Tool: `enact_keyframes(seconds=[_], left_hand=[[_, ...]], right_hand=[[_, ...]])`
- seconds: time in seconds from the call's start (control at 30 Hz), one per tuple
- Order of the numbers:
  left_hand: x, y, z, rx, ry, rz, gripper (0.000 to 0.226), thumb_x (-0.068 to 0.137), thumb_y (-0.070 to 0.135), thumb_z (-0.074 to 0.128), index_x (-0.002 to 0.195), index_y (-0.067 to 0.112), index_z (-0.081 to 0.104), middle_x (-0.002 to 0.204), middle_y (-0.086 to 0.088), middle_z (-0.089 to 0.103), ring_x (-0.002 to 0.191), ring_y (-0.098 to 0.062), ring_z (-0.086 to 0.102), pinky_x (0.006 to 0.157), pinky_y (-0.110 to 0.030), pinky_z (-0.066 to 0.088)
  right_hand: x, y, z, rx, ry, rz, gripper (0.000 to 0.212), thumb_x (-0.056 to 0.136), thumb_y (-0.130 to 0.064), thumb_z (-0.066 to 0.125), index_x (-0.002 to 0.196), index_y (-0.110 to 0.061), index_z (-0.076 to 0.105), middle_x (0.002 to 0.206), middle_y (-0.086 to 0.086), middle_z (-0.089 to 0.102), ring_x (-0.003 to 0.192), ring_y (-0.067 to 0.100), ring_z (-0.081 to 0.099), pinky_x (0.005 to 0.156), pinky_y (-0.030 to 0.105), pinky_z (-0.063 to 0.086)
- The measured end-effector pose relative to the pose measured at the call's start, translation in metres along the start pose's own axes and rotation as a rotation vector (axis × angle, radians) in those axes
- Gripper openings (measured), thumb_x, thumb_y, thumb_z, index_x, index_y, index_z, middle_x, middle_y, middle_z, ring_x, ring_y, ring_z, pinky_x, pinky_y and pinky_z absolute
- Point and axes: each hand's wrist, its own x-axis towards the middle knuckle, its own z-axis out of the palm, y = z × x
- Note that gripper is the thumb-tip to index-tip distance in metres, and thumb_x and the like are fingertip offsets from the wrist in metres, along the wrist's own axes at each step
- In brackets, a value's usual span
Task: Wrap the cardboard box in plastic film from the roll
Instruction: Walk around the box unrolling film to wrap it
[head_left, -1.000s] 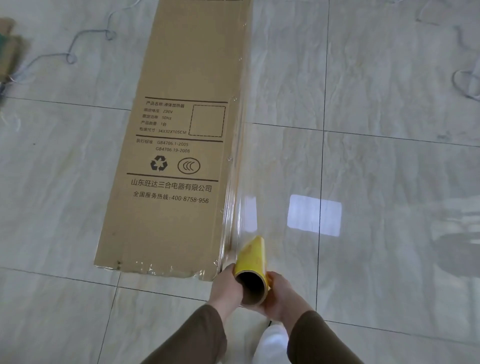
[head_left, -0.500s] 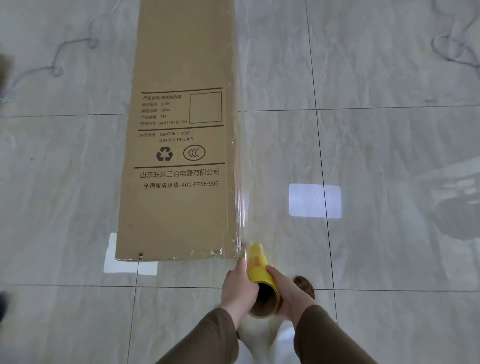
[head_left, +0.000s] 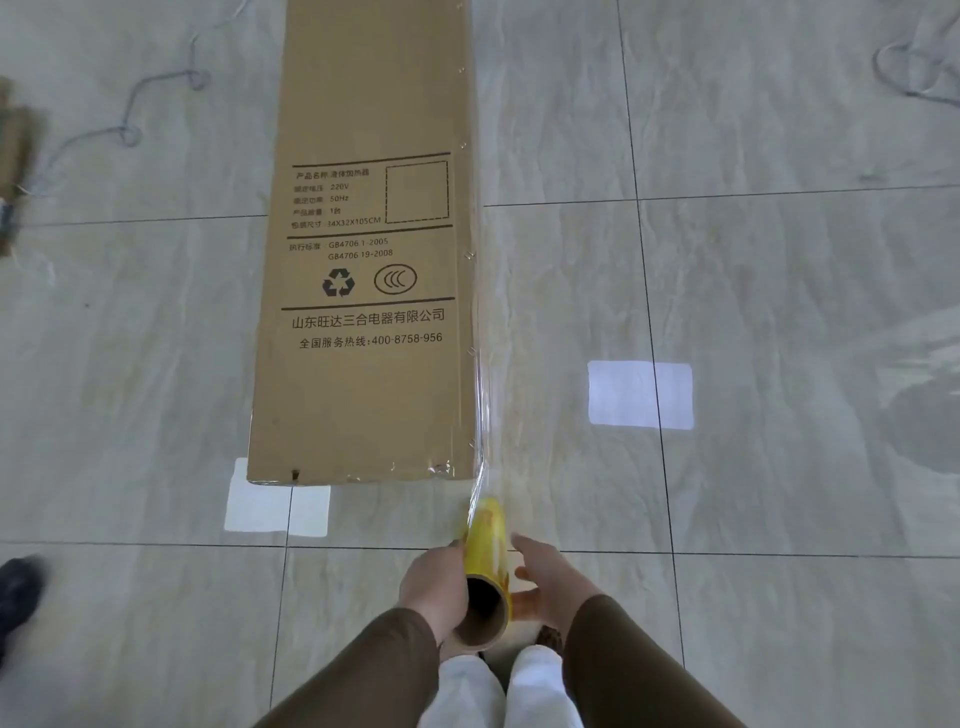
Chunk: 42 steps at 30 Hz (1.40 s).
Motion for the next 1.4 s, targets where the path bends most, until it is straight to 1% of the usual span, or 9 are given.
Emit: enact_keyframes(seconds=[0.13,0.4,0.6,0.77,0.83,0.97,1.1,1.23,1.4], left_hand=[[-0.004,0.004,0.007,0.305,-0.016,0.058,0.034,0.093,0.014,0.050,0.124,0.023,0.061,0.115,-0.002,0.066,0.107,-0.024,0.063,0.083,-0.031,0.047],[-0.017,-0.032,0.007,0.107,-0.009,0.094,0.063,0.084,0.001,0.042,0.139,0.031,0.035,0.121,-0.012,0.052,0.110,-0.030,0.055,0.088,-0.035,0.050],[-0.018,-0.091,-0.004,-0.222,-0.021,-0.069,0.066,0.081,0.013,0.050,0.143,0.031,0.038,0.133,-0.003,0.057,0.116,-0.023,0.057,0.092,-0.033,0.051],[-0.017,-0.131,-0.023,-0.201,-0.117,-0.061,0.044,0.082,0.015,0.041,0.123,0.028,0.053,0.106,-0.007,0.067,0.091,-0.031,0.067,0.077,-0.043,0.059],[-0.011,-0.143,-0.035,-0.072,-0.107,-0.003,0.049,0.084,0.009,0.040,0.131,0.022,0.048,0.116,-0.009,0.065,0.099,-0.031,0.065,0.083,-0.041,0.057],[-0.004,-0.168,-0.057,0.358,-0.059,0.167,0.065,0.091,0.006,0.039,0.152,0.025,0.027,0.127,-0.011,0.059,0.115,-0.030,0.058,0.092,-0.036,0.049],[-0.003,-0.180,-0.076,0.750,0.016,0.400,0.069,0.088,0.005,0.051,0.148,0.031,0.031,0.121,-0.008,0.057,0.115,-0.031,0.053,0.091,-0.038,0.046],[0.003,-0.181,-0.078,0.882,-0.013,0.484,0.066,0.088,0.007,0.052,0.146,0.032,0.035,0.121,-0.007,0.060,0.122,-0.029,0.046,0.095,-0.038,0.041],[0.009,-0.183,-0.083,0.744,-0.028,0.533,0.056,0.089,0.002,0.046,0.139,0.028,0.046,0.122,-0.007,0.056,0.122,-0.029,0.043,0.095,-0.038,0.045]], right_hand=[[-0.001,0.007,0.015,-0.131,-0.079,0.035,0.069,0.101,-0.056,0.055,0.158,-0.021,0.037,0.163,0.013,0.037,0.136,0.048,0.050,0.109,0.063,0.047],[0.008,0.059,0.052,0.079,-0.070,0.030,0.056,0.105,-0.056,0.046,0.157,-0.042,0.029,0.124,0.012,0.067,0.108,0.035,0.069,0.096,0.062,0.055],[0.024,0.081,0.087,0.283,-0.037,0.057,0.052,0.104,-0.047,0.054,0.141,-0.010,0.053,0.082,0.023,0.079,0.060,0.038,0.077,0.047,0.043,0.060],[0.031,0.090,0.129,0.484,-0.117,0.099,0.047,0.104,-0.043,0.053,0.128,-0.004,0.062,0.115,0.028,0.074,0.105,0.042,0.072,0.085,0.059,0.061],[0.033,0.099,0.146,0.462,-0.100,0.041,0.036,0.104,-0.031,0.053,0.123,-0.003,0.066,0.113,0.025,0.075,0.105,0.039,0.072,0.091,0.055,0.060],[0.029,0.117,0.185,0.378,-0.031,0.066,0.031,0.103,-0.015,0.045,0.120,0.001,0.067,0.094,0.022,0.078,0.072,0.036,0.077,0.057,0.046,0.064],[0.027,0.123,0.230,0.570,-0.027,0.007,0.042,0.109,-0.036,0.047,0.137,-0.005,0.054,0.128,0.021,0.064,0.095,0.043,0.073,0.089,0.064,0.058],[0.025,0.114,0.250,0.801,-0.193,0.038,0.067,0.096,-0.065,0.059,0.139,-0.013,0.058,0.124,0.025,0.072,0.111,0.042,0.071,0.091,0.055,0.058],[0.034,0.115,0.259,0.829,-0.163,0.047,0.068,0.100,-0.065,0.049,0.131,-0.006,0.063,0.110,0.026,0.077,0.102,0.038,0.075,0.078,0.041,0.060]])
